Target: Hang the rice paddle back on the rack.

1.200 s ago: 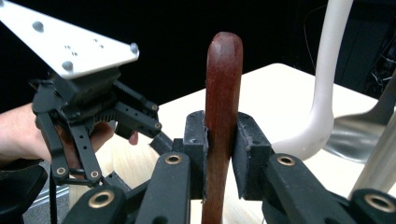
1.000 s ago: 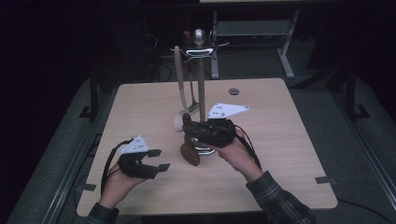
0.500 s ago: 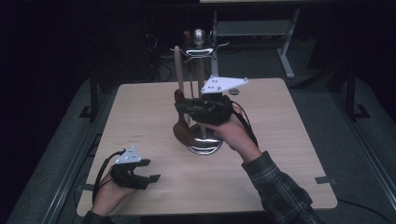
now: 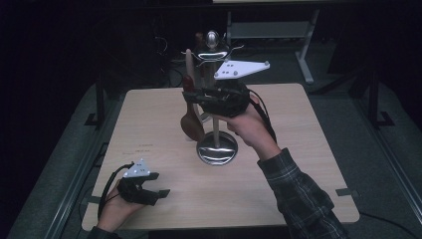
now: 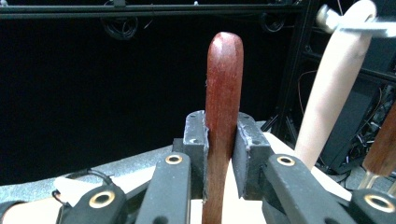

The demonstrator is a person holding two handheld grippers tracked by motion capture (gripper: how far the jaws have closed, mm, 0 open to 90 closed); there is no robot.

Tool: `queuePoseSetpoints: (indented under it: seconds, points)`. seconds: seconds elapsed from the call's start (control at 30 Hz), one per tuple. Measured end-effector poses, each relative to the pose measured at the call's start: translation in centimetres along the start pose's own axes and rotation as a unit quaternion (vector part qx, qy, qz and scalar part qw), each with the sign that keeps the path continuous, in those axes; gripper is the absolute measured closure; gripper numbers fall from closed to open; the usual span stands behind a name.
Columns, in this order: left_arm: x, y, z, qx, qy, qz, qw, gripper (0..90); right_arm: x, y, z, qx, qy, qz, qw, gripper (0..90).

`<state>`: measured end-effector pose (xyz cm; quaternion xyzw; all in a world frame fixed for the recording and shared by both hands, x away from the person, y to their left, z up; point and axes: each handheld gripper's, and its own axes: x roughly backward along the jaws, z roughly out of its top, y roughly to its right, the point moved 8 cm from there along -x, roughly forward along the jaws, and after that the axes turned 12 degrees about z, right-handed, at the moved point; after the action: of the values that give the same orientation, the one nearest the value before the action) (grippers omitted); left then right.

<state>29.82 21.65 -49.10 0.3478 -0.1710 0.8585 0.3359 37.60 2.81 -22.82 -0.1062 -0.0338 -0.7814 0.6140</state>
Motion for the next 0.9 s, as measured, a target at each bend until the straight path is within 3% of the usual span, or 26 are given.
queuePoseSetpoints:
  seconds: [0.9]
  points:
    - [-0.5, 0.8, -0.2, -0.005, -0.008, -0.012, 0.9999, 24.4, 1.7, 1.7, 1.8, -0.012, 0.034, -0.017, 0.9992, 77.1]
